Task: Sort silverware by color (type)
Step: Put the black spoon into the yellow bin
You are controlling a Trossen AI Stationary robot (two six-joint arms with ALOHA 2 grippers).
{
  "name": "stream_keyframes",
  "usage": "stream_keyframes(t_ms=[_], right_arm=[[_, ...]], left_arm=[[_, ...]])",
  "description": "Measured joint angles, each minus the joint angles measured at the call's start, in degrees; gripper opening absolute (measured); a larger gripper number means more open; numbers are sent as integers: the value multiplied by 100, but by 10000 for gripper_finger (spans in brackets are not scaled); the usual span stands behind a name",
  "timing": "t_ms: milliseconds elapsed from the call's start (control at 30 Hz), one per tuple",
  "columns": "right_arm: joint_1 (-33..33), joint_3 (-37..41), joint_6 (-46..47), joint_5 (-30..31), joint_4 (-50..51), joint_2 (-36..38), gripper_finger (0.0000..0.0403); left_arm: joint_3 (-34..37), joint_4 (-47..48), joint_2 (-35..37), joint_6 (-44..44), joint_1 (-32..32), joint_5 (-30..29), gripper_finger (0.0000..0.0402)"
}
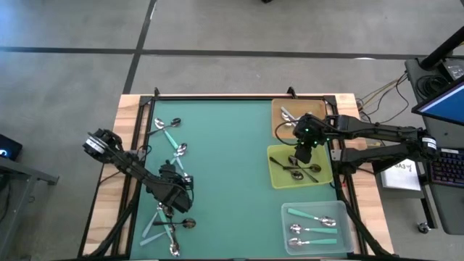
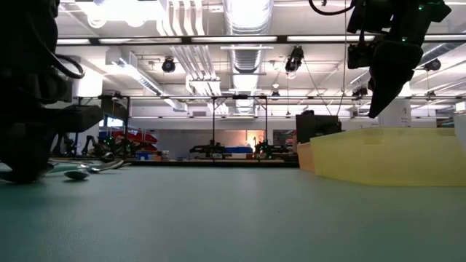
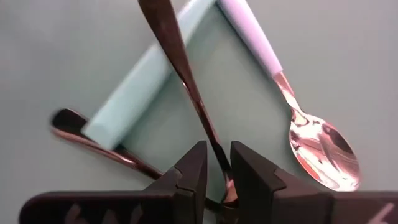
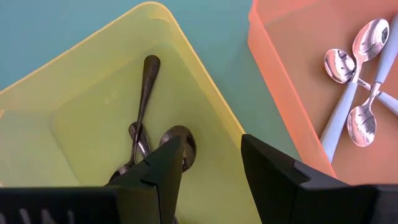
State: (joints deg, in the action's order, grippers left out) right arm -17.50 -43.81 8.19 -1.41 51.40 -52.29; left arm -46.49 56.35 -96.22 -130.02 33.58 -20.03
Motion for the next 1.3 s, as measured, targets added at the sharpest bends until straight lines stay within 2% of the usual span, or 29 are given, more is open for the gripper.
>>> stream_keyframes(t_ms=[133,233,400,533,833,967,1100,1300], right_arm=[[0,0,-5,0,-18,0,155],[0,0,-1,0,-33,0,155],[0,0,90,0,-32,0,155],[0,0,89,0,-52,0,155],[0,-1,788,-84,-256,0,155],[0,0,1104,-926,-1196,0,155],[0,0,1322,-1252,-2424,-12,155],[0,-2,1433,-1255,-3201,-176,155]], left_arm=[[324,-462,31,2,9,-94,56],[370,-470,36,14,7,-87,54],[392,-468,130,126,0,-113,10],[402,-502,261,210,2,-354,6],[-108,-473,810,1240,-9,-2295,2],[-451,-475,850,1910,-9,-3054,2],[-552,-254,847,2135,-55,-3417,1],[-310,887,812,1382,-221,-3546,1]])
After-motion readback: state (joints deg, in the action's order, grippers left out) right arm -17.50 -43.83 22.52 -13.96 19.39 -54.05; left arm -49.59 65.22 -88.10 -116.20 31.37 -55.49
